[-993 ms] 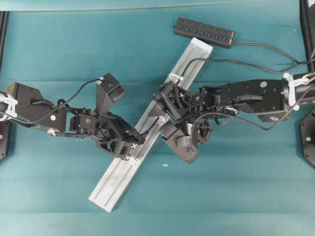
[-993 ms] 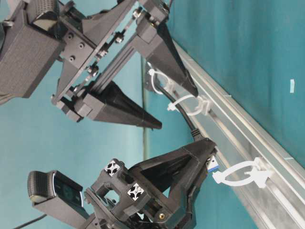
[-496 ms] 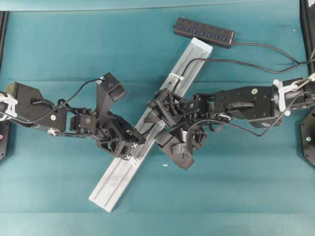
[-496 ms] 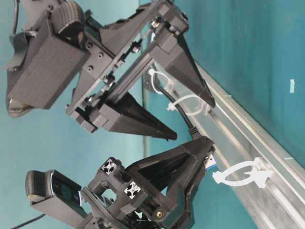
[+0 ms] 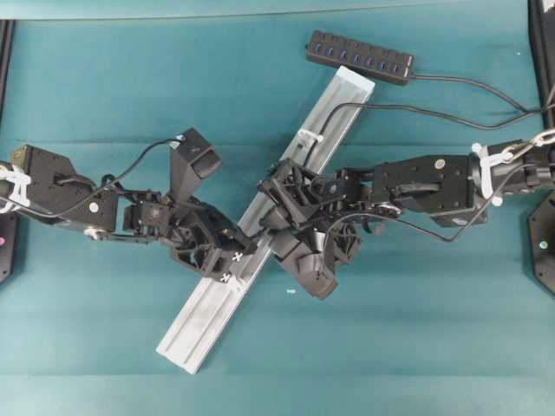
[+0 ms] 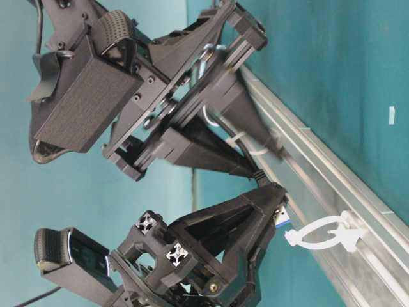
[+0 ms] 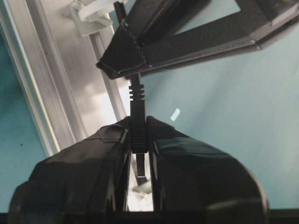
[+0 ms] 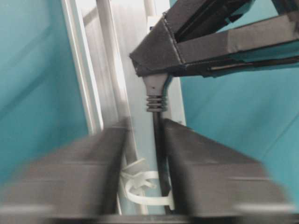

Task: Pass the USB cable through three rings with both arms.

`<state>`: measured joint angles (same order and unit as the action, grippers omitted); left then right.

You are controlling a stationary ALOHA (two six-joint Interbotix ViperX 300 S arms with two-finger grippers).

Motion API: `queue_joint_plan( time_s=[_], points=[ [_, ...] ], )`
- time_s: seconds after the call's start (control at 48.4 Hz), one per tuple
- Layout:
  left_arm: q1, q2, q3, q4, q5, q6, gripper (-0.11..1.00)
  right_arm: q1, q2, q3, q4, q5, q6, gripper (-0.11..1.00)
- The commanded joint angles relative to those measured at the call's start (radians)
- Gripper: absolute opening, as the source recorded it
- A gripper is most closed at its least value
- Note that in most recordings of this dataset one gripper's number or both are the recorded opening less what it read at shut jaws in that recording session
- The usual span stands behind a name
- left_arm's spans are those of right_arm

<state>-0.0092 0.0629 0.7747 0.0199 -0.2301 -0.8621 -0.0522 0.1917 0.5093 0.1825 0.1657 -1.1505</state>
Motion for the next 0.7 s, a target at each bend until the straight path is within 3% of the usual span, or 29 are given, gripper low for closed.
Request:
queue_joint_plan(
  time_s=[0.0, 0.062, 0.62, 0.683],
  points=[
    [-0.003, -0.020, -0.015, 0.002, -0.003, 0.002, 0.11, 0.000, 0.003, -0.012, -0.002, -0.008, 0.003, 0.14],
    [-0.003, -0.021, -0.015, 0.003, -0.003, 0.002, 0.11, -0.003, 0.003, -0.018, -0.002, -0.008, 0.003, 0.07],
    [-0.002, -0.026, -0.015, 0.002, -0.028, 0.002, 0.11, -0.012, 0.012, -0.052, -0.005, 0.028, -0.005, 0.07],
    [-0.002, -0.031, -0.012, 0.003, -0.028, 0.003, 0.16, -0.012, 0.012, -0.052, -0.011, 0.028, -0.014, 0.07]
  ],
)
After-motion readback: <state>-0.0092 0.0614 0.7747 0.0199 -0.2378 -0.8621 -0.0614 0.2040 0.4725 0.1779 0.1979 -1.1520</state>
